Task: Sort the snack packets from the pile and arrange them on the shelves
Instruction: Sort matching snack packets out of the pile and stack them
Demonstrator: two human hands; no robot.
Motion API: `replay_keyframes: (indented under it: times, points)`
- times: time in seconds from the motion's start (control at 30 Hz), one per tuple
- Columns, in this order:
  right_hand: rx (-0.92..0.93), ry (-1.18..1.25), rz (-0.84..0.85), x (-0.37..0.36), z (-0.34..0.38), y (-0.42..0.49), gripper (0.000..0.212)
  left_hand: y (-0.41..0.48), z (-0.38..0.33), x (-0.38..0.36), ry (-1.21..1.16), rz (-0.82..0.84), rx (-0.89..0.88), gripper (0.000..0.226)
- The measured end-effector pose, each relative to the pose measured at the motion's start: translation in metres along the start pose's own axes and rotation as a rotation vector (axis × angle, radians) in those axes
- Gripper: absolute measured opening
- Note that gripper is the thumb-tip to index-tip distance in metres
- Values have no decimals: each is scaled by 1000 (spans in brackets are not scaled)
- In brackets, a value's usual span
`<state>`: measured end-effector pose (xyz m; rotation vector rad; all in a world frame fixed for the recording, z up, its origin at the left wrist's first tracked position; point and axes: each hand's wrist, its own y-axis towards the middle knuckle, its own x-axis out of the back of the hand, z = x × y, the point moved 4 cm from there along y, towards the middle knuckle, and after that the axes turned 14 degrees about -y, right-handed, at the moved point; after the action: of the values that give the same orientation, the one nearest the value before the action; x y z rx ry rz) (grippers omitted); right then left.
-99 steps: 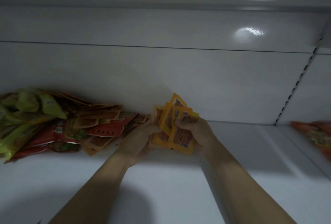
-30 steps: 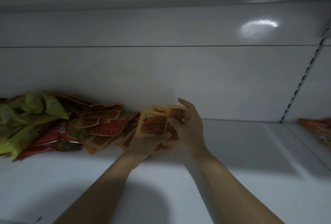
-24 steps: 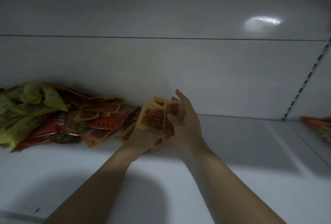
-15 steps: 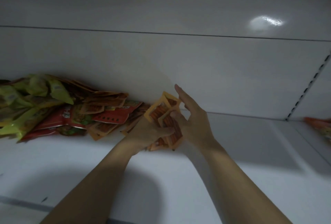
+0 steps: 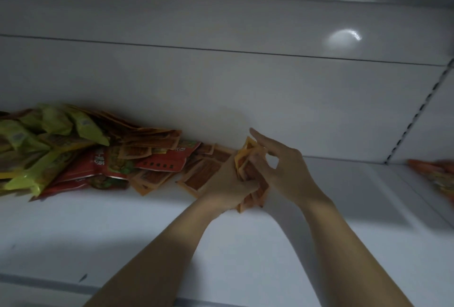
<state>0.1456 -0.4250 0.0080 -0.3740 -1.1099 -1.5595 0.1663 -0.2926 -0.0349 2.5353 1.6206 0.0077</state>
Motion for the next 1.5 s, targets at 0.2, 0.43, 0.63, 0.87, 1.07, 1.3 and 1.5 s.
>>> replay_keyframes:
  times: [0.2,0.43,0.63,0.87,1.07,1.3,1.5]
  points:
    - [-284,69,-159,-16,-12,11,24,-2,-19,29,-150,-217,-1,44]
    - [-314,-360,236,-61,4,44,34,-16,-47,106,-88,-351,-149,38]
    - [-378,-254,117,-96,17,74,41,-32,-38,144,-210,-481,-144,30]
    - [-291,-670,336,-114,12,69,56,-33,-22,140,-51,-391,-23,40]
    - [-435,-361,417,-99,2,56,46,-36,-23,139,-104,-416,22,38]
    - [-162,-252,398,-53,24,55,20,-42,-34,148,-154,-479,-41,31]
    - [3,-493,732,-106,43,46,43,-47,-37,157,-145,-512,-28,31]
